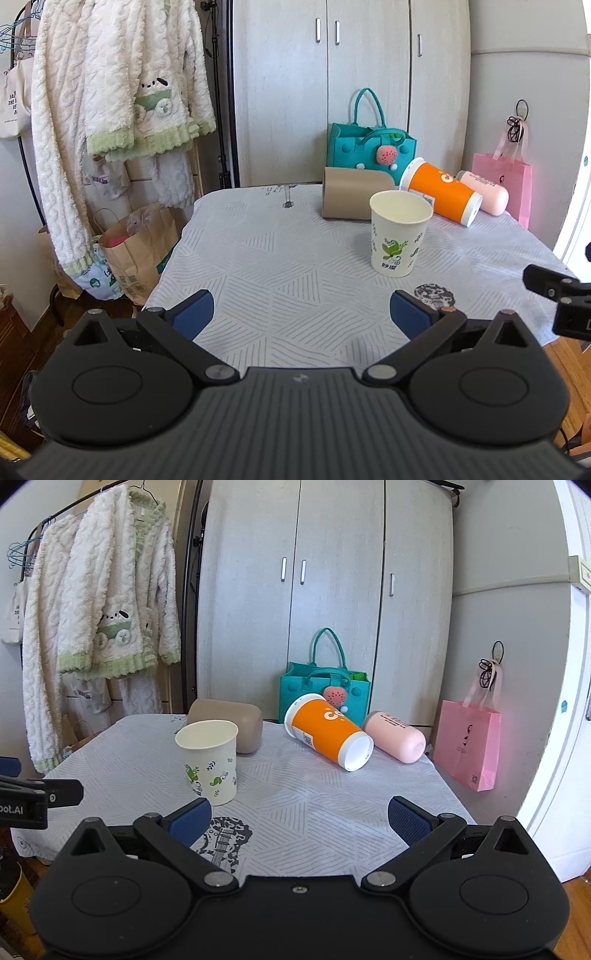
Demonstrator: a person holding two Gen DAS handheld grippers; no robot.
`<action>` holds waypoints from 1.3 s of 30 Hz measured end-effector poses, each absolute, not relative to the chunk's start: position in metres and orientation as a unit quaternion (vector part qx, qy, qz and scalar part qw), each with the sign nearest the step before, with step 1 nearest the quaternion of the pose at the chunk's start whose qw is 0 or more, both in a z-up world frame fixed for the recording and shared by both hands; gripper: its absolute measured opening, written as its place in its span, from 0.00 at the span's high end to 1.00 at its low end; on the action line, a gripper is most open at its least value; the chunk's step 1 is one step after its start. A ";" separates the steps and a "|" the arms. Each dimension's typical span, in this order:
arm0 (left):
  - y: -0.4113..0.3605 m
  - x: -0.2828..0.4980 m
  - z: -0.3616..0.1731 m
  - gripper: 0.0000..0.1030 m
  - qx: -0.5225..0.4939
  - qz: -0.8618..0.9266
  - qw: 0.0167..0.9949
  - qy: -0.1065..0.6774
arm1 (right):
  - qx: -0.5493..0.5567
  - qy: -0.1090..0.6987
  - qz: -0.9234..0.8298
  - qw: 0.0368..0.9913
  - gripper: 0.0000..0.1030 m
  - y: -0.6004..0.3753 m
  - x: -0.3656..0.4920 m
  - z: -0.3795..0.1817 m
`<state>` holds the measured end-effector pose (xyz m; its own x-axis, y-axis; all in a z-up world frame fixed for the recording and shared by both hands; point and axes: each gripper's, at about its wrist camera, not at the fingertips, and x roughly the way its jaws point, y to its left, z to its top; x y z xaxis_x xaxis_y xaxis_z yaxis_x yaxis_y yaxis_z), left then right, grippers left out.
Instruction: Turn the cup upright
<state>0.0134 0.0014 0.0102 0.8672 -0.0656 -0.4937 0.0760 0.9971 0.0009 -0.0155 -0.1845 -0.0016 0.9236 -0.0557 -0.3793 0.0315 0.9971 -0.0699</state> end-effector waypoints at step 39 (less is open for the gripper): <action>-0.008 0.022 0.001 0.00 0.026 -0.033 0.960 0.275 | -0.020 0.211 -0.067 0.975 0.00 -0.189 -0.012 -0.007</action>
